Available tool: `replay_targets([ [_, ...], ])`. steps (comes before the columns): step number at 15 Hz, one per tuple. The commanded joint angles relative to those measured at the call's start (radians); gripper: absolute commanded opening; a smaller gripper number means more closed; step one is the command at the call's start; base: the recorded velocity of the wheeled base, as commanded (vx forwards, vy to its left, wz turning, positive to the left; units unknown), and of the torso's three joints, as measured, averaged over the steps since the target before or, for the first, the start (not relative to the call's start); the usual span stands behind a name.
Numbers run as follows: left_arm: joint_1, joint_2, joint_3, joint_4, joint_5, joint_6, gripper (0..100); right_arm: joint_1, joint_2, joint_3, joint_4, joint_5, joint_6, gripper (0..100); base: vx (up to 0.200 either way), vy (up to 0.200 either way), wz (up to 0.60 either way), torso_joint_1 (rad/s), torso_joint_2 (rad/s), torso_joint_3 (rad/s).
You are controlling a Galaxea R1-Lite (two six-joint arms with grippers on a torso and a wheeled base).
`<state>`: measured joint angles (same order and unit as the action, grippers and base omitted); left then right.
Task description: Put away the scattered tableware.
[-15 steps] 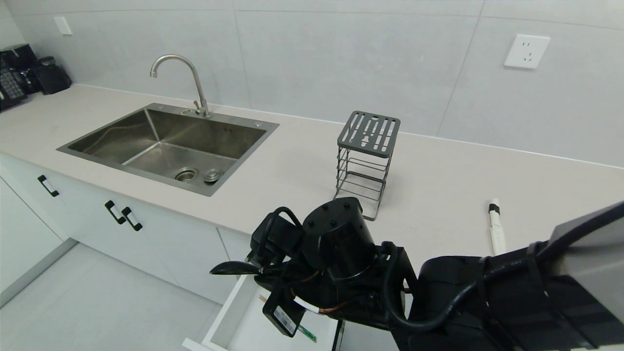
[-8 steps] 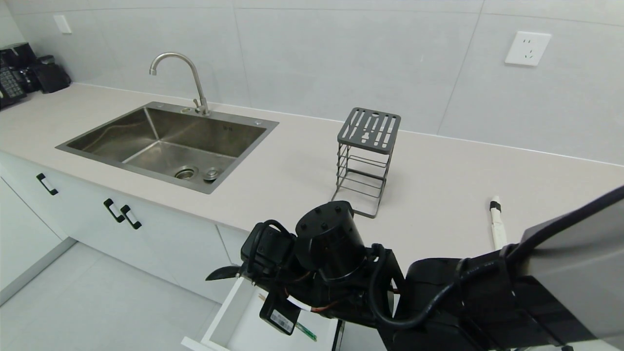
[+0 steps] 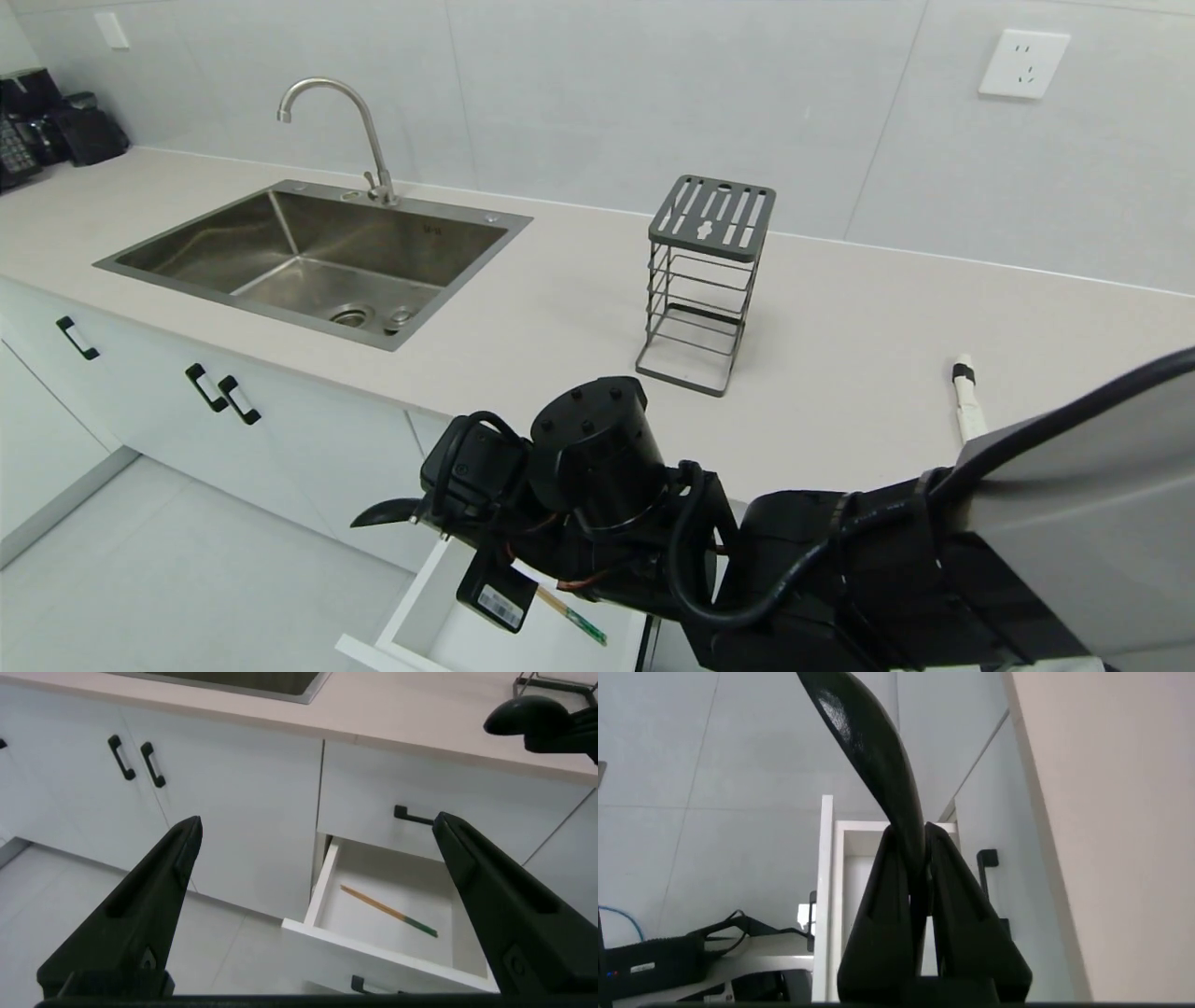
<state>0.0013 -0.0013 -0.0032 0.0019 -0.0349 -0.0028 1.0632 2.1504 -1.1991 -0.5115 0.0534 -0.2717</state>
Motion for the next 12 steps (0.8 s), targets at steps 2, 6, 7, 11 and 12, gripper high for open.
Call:
replay_targets([
  [2, 0.000, 0.001, 0.000, 0.000, 0.000, 0.000, 100, 0.008, 0.014, -0.017, 0.001, 0.016, 0.000, 0, 0.000, 0.000, 0.00, -0.217, 0.43, 0.215],
  [6, 0.000, 0.001, 0.000, 0.000, 0.000, 0.000, 100, 0.017, 0.034, -0.043, -0.004, 0.022, 0.003, 0, 0.000, 0.000, 0.00, -0.149, 0.29, 0.150],
  [7, 0.000, 0.001, 0.000, 0.000, 0.000, 0.000, 100, 0.018, 0.037, -0.046, -0.005, 0.022, 0.003, 0, 0.000, 0.000, 0.00, -0.183, 0.36, 0.168],
  [11, 0.000, 0.001, 0.000, 0.000, 0.000, 0.000, 100, 0.018, 0.040, -0.054, -0.004, 0.022, 0.003, 0, 0.000, 0.000, 0.00, -0.159, 0.31, 0.152],
  [12, 0.000, 0.001, 0.000, 0.000, 0.000, 0.000, 100, 0.017, 0.043, -0.057, -0.004, 0.022, 0.002, 0, 0.000, 0.000, 0.00, -0.232, 0.46, 0.222],
])
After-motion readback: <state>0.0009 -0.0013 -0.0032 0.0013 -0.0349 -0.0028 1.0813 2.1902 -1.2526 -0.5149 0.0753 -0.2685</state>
